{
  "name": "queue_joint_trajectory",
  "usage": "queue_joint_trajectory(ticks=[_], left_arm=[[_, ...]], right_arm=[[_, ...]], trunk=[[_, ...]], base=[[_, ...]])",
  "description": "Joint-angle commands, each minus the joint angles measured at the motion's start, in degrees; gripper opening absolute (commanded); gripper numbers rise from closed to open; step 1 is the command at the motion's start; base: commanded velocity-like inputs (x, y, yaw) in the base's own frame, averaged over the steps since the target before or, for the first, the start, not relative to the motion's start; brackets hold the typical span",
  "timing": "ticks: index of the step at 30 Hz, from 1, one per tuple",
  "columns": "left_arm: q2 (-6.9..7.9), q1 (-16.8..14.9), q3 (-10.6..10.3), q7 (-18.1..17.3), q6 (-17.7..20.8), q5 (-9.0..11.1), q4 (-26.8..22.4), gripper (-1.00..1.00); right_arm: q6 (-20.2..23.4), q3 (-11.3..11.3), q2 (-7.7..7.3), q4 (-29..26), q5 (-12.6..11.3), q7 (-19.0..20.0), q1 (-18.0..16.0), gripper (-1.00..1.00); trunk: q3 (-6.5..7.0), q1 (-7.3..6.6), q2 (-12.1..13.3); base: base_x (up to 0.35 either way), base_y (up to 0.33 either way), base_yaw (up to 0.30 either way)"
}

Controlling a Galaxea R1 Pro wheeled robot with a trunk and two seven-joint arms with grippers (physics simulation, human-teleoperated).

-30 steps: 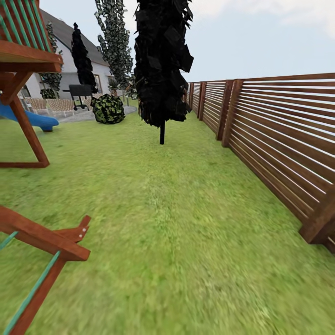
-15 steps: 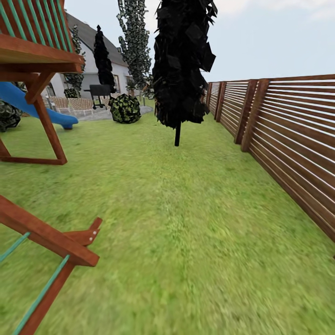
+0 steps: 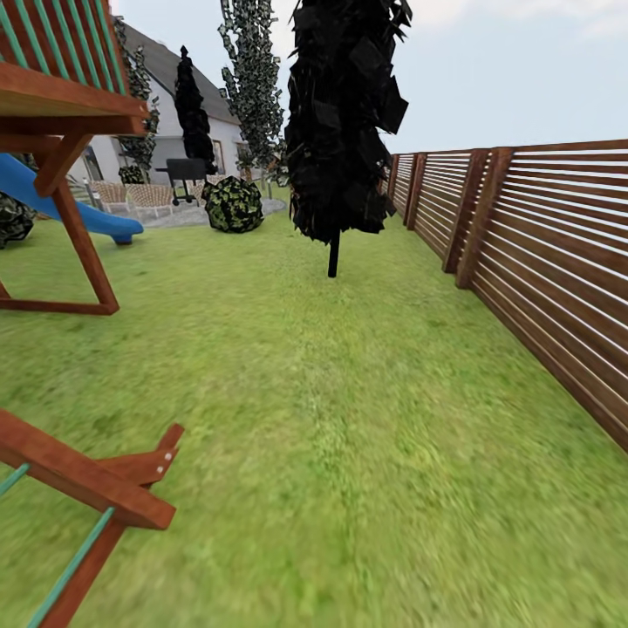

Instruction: Take the three Easter eggs out of the wicker basket on the lawn in the garden, then place them on the lawn next to a single tree (choose any tree) so that all three eggs are next to the same tree and none are left in the basket.

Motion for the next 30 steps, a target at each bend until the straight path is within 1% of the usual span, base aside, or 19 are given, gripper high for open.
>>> queue_joint_trajectory(ticks=[1, 30], left_arm=[[0.0, 0.0, 0.0, 0.0, 0.0, 0.0, -0.1, 1.0], [0.09, 0.0, 0.0, 0.0, 0.0, 0.1, -0.1, 1.0]], right_arm=[[-0.2, 0.2, 0.05, 0.0, 0.1, 0.0, 0.0, 1.0], [-0.2, 0.2, 0.02, 0.0, 0.1, 0.0, 0.0, 1.0]], trunk=[[-0.05, 0.03, 0.0], [-0.05, 0.03, 0.0]], base=[[0.322, 0.0, 0.0], [0.322, 0.0, 0.0]])
